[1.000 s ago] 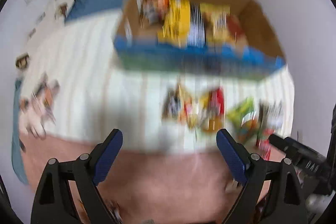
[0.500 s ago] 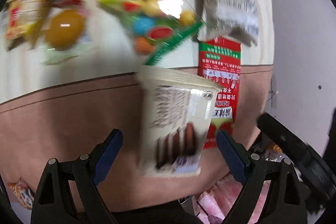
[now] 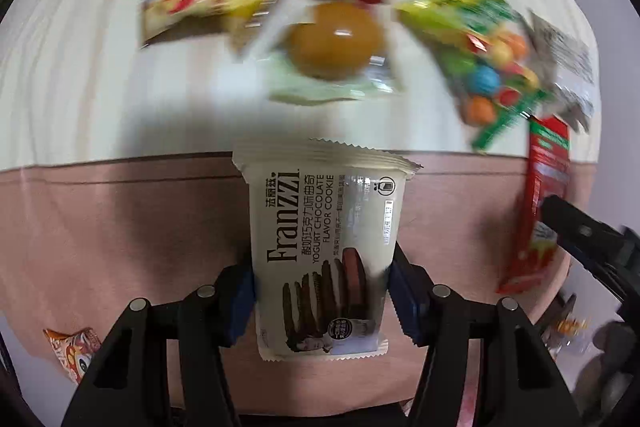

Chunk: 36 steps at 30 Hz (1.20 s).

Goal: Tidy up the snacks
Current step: 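Grasp the white Franzzi cookie pack with the left tool while the right grasps the red sauce packet, then carry the Franzzi pack and red packet over the box and lower them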

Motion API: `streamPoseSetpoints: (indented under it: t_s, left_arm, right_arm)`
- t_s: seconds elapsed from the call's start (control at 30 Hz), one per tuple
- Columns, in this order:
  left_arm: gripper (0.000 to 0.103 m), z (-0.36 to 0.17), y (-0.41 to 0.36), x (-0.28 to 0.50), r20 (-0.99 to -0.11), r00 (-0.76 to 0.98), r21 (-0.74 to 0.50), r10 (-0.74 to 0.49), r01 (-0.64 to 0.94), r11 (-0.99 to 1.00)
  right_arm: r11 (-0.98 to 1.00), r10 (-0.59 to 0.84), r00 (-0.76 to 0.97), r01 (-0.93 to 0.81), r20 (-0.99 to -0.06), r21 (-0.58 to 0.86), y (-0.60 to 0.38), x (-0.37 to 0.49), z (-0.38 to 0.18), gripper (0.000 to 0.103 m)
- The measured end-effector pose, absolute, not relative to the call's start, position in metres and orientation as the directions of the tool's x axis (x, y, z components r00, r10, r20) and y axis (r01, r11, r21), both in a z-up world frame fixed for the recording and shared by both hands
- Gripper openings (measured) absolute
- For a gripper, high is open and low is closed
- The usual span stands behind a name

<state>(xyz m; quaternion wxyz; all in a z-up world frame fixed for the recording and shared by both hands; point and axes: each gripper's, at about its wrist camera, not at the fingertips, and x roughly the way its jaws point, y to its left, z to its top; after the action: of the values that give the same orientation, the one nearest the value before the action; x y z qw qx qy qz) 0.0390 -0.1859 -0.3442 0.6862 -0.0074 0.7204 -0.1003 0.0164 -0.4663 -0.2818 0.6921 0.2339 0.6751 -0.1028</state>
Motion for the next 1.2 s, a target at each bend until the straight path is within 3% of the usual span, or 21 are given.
streamPoseSetpoints:
  t_s: [0.1, 0.17, 0.2, 0.5, 0.7, 0.83, 1.07, 1.2]
  left_arm:
    - [0.058, -0.346, -0.183, 0.037, -0.984, -0.066, -0.170, -0.163, 0.119, 0.978]
    - [0.058, -0.347, -0.183, 0.036, -0.986, -0.069, -0.159, -0.151, 0.136, 0.978]
    - [0.059, -0.347, -0.183, 0.036, -0.987, -0.068, -0.157, -0.149, 0.140, 0.978]
    - [0.060, -0.355, -0.193, 0.030, -0.986, -0.074, -0.157, -0.148, 0.139, 0.978]
    - [0.060, -0.360, -0.196, 0.029, -0.987, -0.078, -0.148, -0.138, 0.146, 0.978]
    - [0.060, -0.364, -0.195, 0.034, -0.989, -0.071, -0.140, -0.131, 0.135, 0.981]
    - [0.057, -0.353, -0.203, 0.022, -0.995, -0.033, -0.101, -0.097, 0.159, 0.982]
    - [0.057, -0.332, -0.198, 0.019, -0.990, -0.015, -0.142, -0.142, 0.148, 0.979]
  right_arm:
    - [0.911, 0.079, 0.047, 0.401, -0.996, 0.092, -0.450, 0.024, -0.291, 0.075]
    - [0.932, 0.042, 0.060, 0.358, -0.997, 0.061, -0.440, 0.021, -0.290, 0.059]
    - [0.944, 0.031, 0.061, 0.325, -0.998, 0.049, -0.433, 0.017, -0.287, 0.058]
    - [0.958, 0.145, 0.020, 0.247, -0.989, 0.145, -0.400, -0.015, -0.279, 0.055]
    - [0.924, 0.210, -0.001, 0.328, -0.978, 0.198, -0.410, -0.012, -0.291, 0.063]
    - [0.926, 0.195, -0.014, 0.331, -0.981, 0.180, -0.411, -0.011, -0.303, 0.064]
    - [0.937, 0.160, 0.035, 0.310, -0.986, 0.163, -0.403, -0.016, -0.290, 0.048]
    - [0.922, 0.226, 0.076, 0.306, -0.971, 0.239, -0.400, -0.016, -0.268, 0.046]
